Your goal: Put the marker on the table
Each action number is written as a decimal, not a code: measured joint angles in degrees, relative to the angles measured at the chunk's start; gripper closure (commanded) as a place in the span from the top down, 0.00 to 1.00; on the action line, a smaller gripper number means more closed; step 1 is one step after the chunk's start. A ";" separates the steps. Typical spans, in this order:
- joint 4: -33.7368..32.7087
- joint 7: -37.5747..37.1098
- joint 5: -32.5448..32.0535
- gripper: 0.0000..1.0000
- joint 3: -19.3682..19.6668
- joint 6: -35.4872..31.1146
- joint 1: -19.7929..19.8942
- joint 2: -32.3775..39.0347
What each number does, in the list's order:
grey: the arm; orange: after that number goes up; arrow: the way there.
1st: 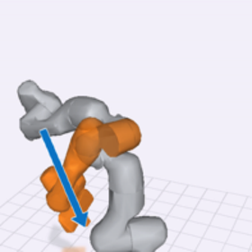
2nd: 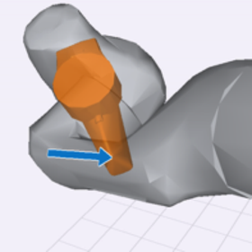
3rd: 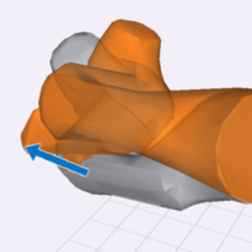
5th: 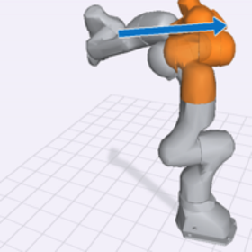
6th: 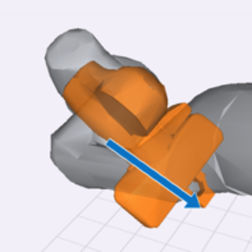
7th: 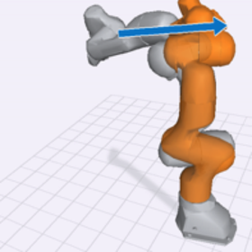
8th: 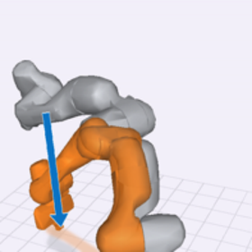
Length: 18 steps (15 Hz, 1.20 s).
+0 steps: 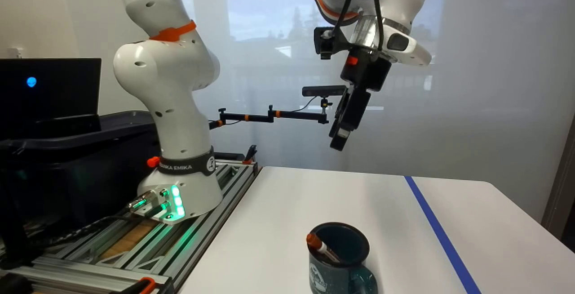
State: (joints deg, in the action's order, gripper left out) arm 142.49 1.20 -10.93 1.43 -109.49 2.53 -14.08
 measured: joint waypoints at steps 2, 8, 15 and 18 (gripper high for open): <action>1.02 6.01 -1.93 1.00 2.12 -1.15 0.82 1.37; 1.41 24.42 1.24 1.00 7.58 -5.26 2.01 8.04; 0.99 25.63 0.83 1.00 7.53 -5.34 1.98 9.80; 0.99 26.22 -1.42 1.00 7.54 -6.78 2.21 11.41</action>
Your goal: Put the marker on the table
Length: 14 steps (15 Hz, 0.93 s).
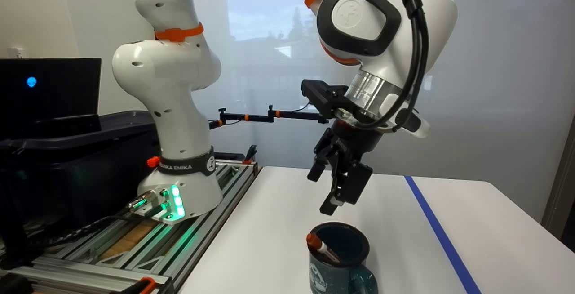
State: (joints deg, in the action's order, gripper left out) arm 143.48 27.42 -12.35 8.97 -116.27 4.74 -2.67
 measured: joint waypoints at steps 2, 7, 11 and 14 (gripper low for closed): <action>0.02 0.04 -1.53 1.00 0.00 -2.07 0.18 0.99; 0.13 0.04 -2.19 0.75 0.03 -8.13 1.13 4.00; -0.01 0.04 -2.19 0.53 0.12 -11.57 2.40 7.41; -0.51 0.04 -2.19 0.42 0.18 -13.43 3.64 9.39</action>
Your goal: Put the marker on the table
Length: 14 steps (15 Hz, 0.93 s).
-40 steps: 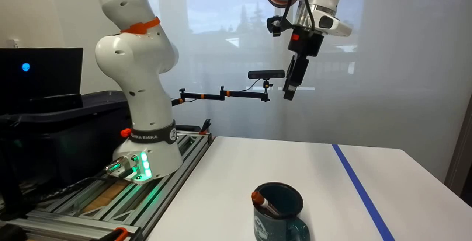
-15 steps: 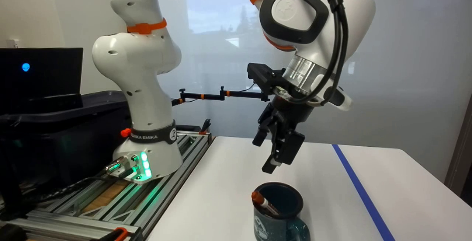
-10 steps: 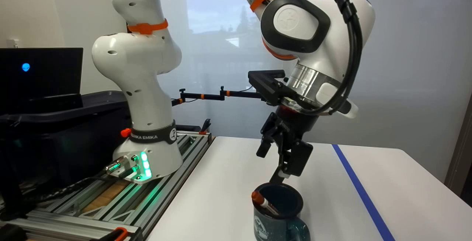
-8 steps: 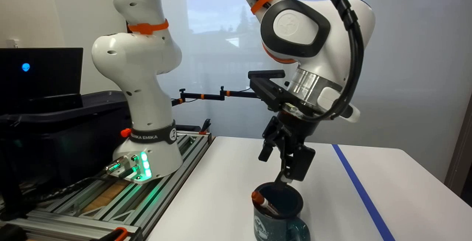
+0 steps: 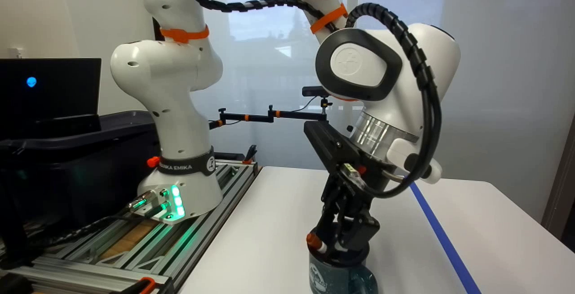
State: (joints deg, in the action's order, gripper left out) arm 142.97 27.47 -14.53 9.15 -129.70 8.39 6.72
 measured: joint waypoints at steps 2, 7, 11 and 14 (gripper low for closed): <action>-0.54 0.00 0.00 0.41 0.00 -0.65 0.52 0.82; -1.10 -0.01 0.04 0.39 -0.08 -0.87 0.65 1.92; -1.45 -0.01 0.06 0.17 -0.32 -0.87 0.65 3.59; -1.85 -0.01 0.06 0.00 -0.42 -0.87 0.65 5.27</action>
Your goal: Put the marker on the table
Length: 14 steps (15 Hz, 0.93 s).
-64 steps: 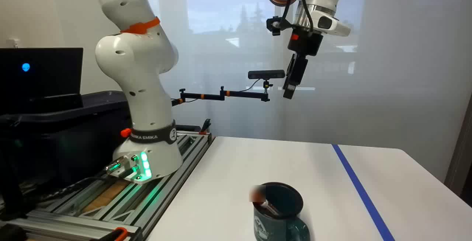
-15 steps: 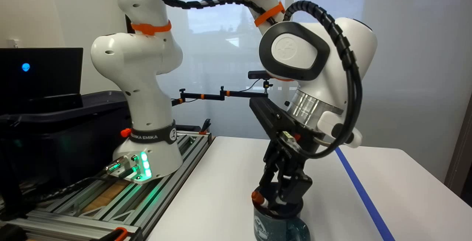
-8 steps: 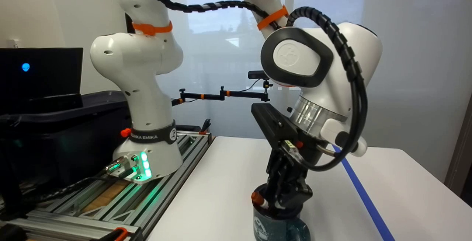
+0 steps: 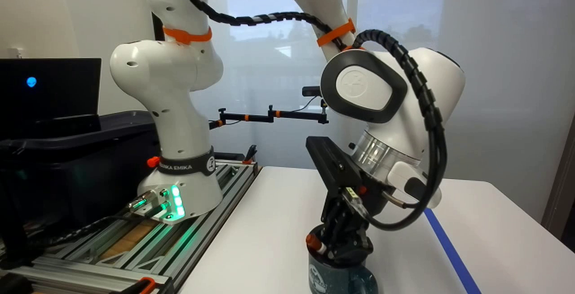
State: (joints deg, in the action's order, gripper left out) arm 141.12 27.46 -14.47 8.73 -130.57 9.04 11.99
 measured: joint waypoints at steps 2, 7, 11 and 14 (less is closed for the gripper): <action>-0.26 0.00 0.00 0.05 0.00 0.00 0.06 0.34; 0.35 2.13 0.29 0.05 0.06 2.87 0.88 -3.05; 1.87 5.32 1.00 0.05 0.27 11.60 1.42 -10.32; 4.23 4.68 1.80 0.05 0.26 12.82 1.26 -16.68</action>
State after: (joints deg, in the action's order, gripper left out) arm 145.35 32.14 -12.67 8.99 -117.74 10.30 -4.69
